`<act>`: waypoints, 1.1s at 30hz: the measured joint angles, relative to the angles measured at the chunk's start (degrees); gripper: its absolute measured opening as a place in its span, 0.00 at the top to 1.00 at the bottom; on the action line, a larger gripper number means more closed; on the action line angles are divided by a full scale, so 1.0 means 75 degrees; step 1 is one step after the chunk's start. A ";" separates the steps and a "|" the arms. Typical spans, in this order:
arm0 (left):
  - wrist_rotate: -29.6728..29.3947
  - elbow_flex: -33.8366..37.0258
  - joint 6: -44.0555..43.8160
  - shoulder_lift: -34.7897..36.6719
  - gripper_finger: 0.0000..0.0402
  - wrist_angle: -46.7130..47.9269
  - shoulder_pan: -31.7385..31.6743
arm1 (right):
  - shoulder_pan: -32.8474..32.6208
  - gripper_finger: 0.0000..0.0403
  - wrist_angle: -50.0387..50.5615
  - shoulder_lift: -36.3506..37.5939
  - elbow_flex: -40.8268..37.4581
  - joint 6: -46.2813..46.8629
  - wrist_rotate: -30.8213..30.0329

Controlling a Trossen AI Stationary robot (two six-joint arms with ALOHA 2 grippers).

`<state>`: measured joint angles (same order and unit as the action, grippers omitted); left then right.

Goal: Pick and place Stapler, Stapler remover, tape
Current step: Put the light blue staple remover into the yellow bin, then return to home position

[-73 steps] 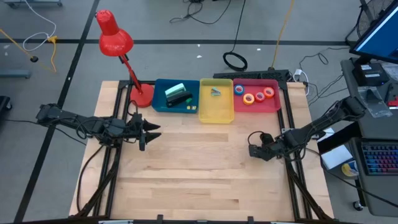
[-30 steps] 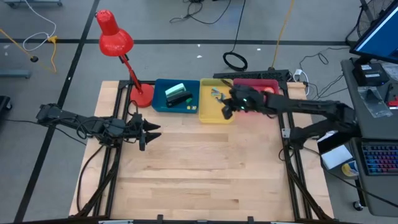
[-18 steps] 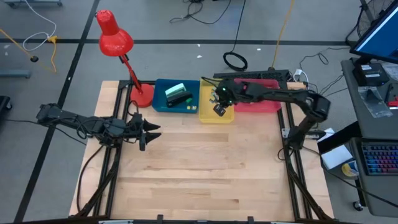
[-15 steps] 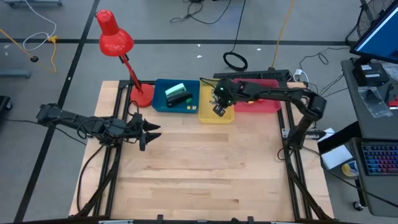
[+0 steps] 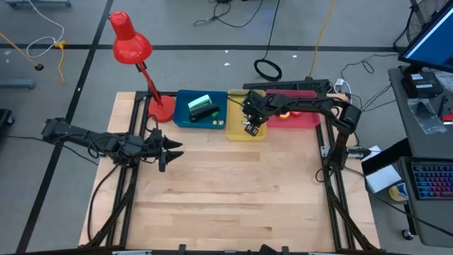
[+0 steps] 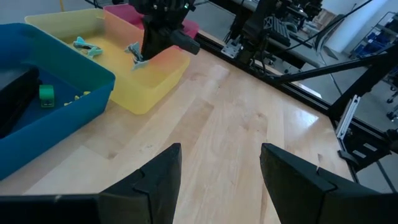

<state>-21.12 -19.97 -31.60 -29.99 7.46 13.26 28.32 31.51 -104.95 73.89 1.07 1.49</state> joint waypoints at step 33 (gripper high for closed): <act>0.0440 -0.0003 0.1844 0.1485 0.46 0.0455 0.0000 | -0.0393 0.86 -0.0080 0.4033 -0.1194 -0.0335 0.0013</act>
<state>-17.83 -19.99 -17.76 -18.85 10.88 13.26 25.36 30.90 -74.70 64.93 -1.44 1.59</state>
